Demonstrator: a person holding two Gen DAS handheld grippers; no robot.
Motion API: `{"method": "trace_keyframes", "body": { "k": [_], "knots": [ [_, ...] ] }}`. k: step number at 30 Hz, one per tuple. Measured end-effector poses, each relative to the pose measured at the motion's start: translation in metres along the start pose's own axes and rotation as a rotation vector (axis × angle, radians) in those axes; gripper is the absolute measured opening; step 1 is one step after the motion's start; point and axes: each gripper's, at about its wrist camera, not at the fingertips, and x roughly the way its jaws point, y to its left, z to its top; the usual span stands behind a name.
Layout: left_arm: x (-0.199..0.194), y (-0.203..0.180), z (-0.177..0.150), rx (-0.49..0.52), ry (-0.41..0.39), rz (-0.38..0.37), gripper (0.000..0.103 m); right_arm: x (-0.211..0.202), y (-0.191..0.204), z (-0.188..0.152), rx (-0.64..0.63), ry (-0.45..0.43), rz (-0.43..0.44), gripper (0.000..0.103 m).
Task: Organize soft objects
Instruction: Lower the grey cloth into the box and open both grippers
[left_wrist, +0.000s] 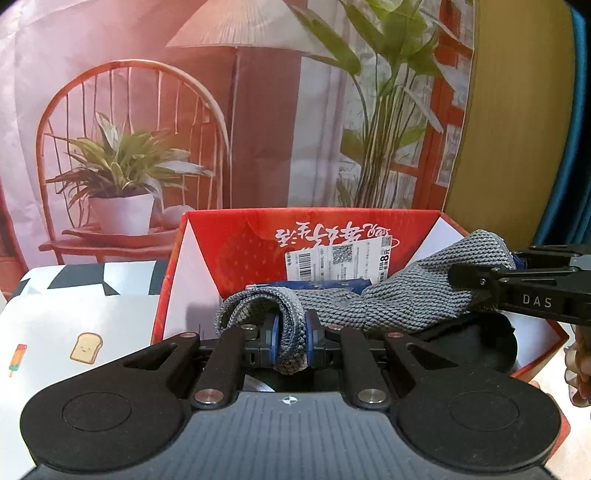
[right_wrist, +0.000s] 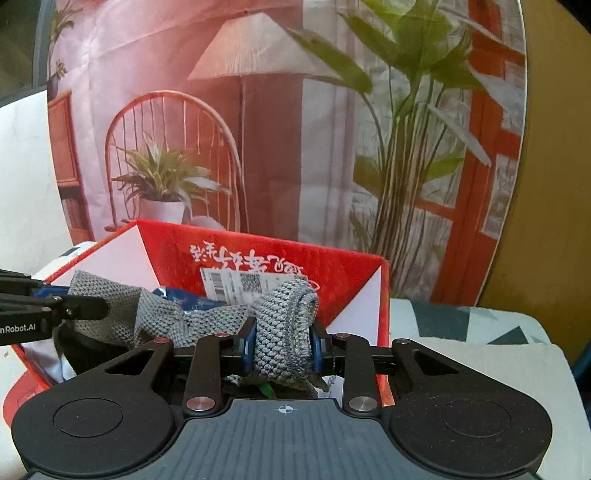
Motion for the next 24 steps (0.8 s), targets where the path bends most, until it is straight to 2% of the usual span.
{"method": "trace_keyframes", "body": {
  "k": [5, 10, 11, 14, 16, 18, 19, 21, 24],
  "knots": [
    [-0.003, 0.001, 0.001, 0.011, 0.0, -0.003, 0.02, 0.0, -0.003, 0.0, 0.013, 0.008, -0.003, 0.033],
    [-0.016, -0.003, 0.003, 0.019, -0.03, -0.016, 0.054, -0.008, -0.005, 0.0, 0.023, 0.001, -0.007, 0.041],
    [-0.02, -0.005, 0.004, 0.025, -0.037, -0.017, 0.057, -0.011, -0.004, -0.001, 0.019, -0.001, -0.009, 0.045],
    [-0.032, -0.01, 0.004, 0.044, -0.062, -0.018, 0.069, -0.02, -0.002, -0.002, 0.014, -0.007, -0.008, 0.057],
    [-0.042, -0.013, 0.003, 0.055, -0.077, -0.024, 0.082, -0.027, 0.0, -0.003, 0.017, -0.016, -0.006, 0.066],
    [-0.053, -0.017, 0.0, 0.065, -0.094, -0.026, 0.092, -0.035, 0.003, -0.006, 0.02, -0.026, 0.001, 0.084],
    [-0.058, -0.019, -0.001, 0.073, -0.102, -0.026, 0.096, -0.04, 0.005, -0.008, 0.019, -0.03, 0.004, 0.088],
    [-0.067, -0.022, -0.005, 0.088, -0.105, -0.019, 0.1, -0.046, 0.009, -0.012, 0.006, -0.033, 0.006, 0.098],
    [-0.078, -0.027, -0.012, 0.108, -0.098, 0.007, 0.103, -0.056, 0.019, -0.018, -0.019, -0.035, 0.013, 0.102]
  ]
}}
